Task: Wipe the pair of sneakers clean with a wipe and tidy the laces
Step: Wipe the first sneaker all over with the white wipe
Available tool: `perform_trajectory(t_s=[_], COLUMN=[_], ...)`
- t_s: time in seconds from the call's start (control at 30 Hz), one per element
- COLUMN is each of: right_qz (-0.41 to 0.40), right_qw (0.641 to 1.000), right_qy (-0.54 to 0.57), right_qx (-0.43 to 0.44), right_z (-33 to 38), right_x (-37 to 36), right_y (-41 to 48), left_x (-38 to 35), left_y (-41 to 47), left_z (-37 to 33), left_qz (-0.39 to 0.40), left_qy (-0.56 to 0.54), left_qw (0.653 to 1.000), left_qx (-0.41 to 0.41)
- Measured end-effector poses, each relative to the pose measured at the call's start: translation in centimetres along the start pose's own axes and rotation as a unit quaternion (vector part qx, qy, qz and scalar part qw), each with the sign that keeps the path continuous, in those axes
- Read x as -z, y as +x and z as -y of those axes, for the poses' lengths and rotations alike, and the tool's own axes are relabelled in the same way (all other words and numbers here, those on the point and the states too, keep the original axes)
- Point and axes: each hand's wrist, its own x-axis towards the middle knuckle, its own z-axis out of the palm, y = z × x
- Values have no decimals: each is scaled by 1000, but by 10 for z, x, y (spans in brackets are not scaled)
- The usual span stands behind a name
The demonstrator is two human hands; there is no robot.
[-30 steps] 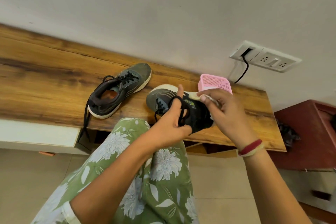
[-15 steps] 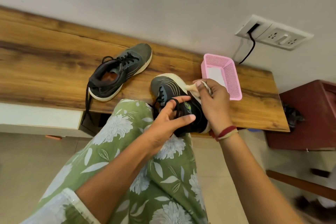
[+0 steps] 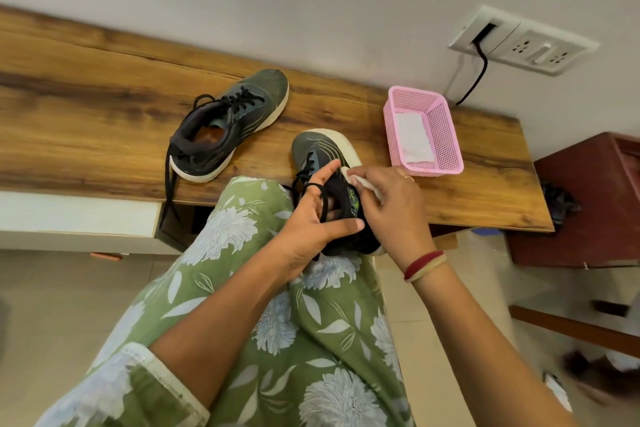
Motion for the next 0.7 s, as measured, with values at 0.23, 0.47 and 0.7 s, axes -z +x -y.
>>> perform_trajectory(t_s=[0.23,0.47,0.7], right_qz=[73,47,51], right_qw=[982,984,997], right_qy=[-78,173,13], right_qx=[155,-17,56], right_z=[1,1,4], right_x=[17,28,9], right_y=[-30,-19,-13], left_x=[12,12,12], left_y=[3,5,5], left_z=[5,3,6], left_qz=[11,41,46], left_qy=[26,38,31], left_qw=[999,998,998], left_qx=[19,27,37])
